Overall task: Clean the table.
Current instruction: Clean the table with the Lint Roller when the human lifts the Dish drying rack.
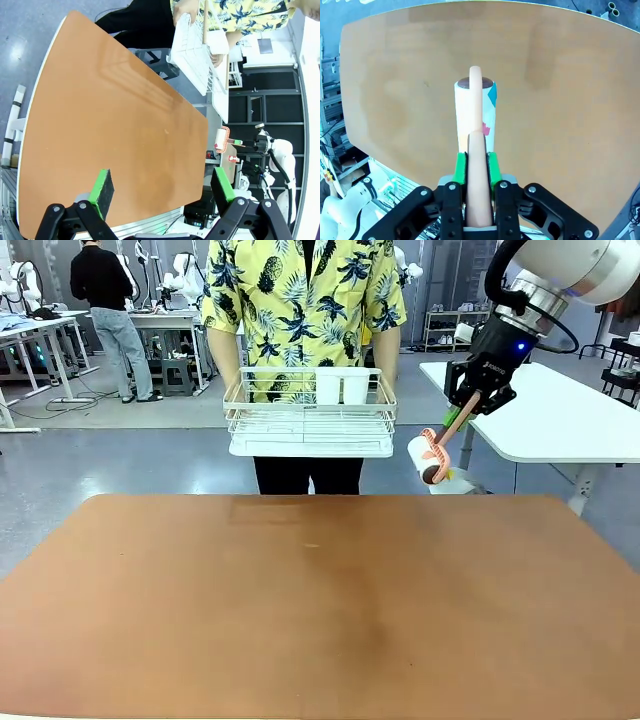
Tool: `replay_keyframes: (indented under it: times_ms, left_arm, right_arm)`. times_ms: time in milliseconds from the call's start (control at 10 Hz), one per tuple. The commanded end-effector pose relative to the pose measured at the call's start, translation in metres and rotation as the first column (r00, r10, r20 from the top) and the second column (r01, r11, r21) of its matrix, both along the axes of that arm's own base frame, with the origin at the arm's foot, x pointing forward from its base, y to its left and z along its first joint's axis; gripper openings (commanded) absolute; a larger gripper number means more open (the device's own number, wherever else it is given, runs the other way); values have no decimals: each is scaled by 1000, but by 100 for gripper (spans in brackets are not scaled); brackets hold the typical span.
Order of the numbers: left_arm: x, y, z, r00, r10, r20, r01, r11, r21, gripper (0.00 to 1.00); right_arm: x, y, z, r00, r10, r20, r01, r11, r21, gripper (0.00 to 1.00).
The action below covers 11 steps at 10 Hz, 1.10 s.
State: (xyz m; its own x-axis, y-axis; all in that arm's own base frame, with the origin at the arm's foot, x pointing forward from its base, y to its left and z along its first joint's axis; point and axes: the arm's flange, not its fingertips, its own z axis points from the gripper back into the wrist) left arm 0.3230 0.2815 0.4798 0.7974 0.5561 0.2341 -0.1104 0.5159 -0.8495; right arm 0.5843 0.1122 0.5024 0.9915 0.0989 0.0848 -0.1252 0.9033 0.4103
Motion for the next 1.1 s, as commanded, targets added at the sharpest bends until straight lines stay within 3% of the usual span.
replay_keyframes:
  times_ms: [0,200,500,700,800,900,1000]
  left_arm:
    - [-2,2,1,1000,-8,17,8,1000,-12,100]
    - [-2,2,1,1000,-8,17,8,1000,-12,100]
    - [-2,2,1,1000,-8,17,8,1000,-12,100]
    - [-2,2,1,1000,-8,17,8,1000,-12,100]
    - [-2,2,1,1000,-8,17,8,1000,-12,100]
    - [-2,2,1,1000,-8,17,8,1000,-12,100]
    - [-2,2,1,1000,-8,17,8,1000,-12,100]
  right_arm:
    - [-8,-5,7,1000,5,11,-5,999,-52,21]
    - [-60,-47,31,999,26,40,-17,977,-214,21]
    - [-121,-86,37,997,-32,66,51,950,-309,21]
    - [-158,-96,27,995,-23,93,49,956,-289,21]
    - [-158,-97,21,991,-52,121,83,959,-270,21]
    - [-140,-99,37,998,-27,55,42,955,-292,21]
    - [-140,-99,37,998,-27,55,42,955,-292,21]
